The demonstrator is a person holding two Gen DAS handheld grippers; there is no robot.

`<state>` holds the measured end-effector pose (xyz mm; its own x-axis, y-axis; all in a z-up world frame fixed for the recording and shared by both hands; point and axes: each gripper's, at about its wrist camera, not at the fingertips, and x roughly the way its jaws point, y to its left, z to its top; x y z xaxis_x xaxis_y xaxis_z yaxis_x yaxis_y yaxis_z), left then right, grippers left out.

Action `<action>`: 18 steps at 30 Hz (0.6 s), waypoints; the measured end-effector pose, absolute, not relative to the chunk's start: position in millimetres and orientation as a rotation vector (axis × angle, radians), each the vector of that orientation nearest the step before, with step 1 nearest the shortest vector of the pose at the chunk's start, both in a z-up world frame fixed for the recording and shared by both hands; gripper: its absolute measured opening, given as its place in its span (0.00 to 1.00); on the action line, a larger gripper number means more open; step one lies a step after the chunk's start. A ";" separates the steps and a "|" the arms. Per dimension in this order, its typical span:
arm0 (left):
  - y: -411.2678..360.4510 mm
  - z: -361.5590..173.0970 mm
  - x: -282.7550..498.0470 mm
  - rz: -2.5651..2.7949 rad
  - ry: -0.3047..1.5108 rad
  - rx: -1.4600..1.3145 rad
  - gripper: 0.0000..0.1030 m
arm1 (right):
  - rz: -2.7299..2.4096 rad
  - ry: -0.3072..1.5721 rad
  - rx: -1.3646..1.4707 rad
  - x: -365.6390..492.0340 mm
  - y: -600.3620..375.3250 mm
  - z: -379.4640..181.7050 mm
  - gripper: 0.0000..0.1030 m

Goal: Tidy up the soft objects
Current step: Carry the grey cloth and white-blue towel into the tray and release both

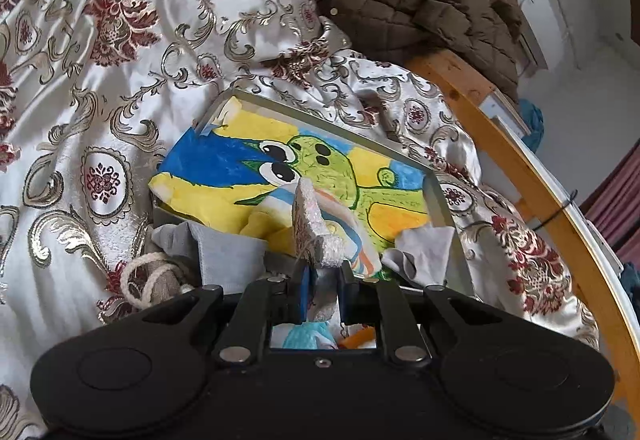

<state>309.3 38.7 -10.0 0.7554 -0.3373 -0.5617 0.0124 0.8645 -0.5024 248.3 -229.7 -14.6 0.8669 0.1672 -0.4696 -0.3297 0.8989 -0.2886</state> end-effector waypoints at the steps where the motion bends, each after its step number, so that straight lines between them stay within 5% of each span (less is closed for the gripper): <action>1: 38.4 -8.2 306.7 -0.202 0.694 -0.497 0.14 | 0.264 0.445 -0.369 248.1 -230.8 -12.4 0.07; 9: 48.2 12.6 268.2 -0.209 0.704 -0.490 0.14 | 0.251 0.385 -0.328 242.4 -241.2 -2.2 0.07; 18: 49.3 40.8 266.9 -0.213 0.521 -0.412 0.14 | 0.231 0.283 -0.280 264.3 -239.7 20.2 0.07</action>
<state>266.9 49.3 40.8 0.8481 -0.2989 -0.4374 0.0931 0.8969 -0.4324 264.2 -239.7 20.2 0.9344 0.1840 -0.3050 -0.2620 0.9352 -0.2384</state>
